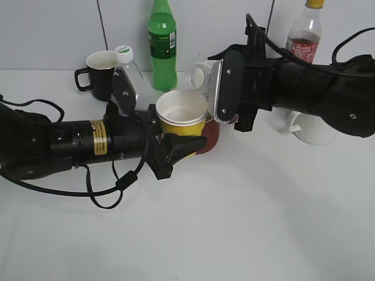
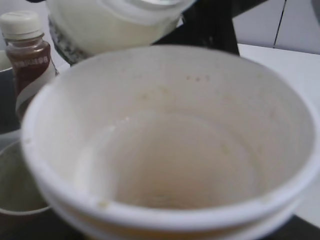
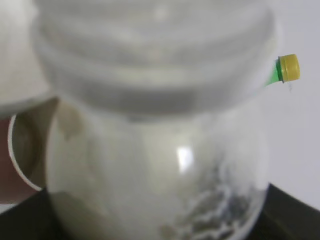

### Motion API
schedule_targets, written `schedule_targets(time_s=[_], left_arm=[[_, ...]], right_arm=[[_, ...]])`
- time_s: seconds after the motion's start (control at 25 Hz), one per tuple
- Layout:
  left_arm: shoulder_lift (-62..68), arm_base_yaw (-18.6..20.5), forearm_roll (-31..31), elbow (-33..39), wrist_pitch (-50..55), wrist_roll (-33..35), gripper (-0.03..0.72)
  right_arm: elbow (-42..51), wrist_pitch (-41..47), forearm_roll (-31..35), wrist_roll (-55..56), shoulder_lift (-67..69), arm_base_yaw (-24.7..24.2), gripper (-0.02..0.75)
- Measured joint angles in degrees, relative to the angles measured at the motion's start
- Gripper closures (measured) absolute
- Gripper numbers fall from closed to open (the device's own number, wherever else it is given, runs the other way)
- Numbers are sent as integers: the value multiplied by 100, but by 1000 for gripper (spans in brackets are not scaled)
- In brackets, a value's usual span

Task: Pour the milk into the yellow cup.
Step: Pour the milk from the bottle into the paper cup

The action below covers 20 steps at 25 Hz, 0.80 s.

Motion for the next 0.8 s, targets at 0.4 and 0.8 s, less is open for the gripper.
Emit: schedule_targets(time_s=[0.4, 0.8], left_arm=[[0, 0, 167, -4, 0, 0, 251], [0, 0, 195, -11, 0, 0, 251]], right_arm=[[0, -220, 300, -782, 0, 0, 294], [0, -296, 329, -1191, 0, 0, 294]])
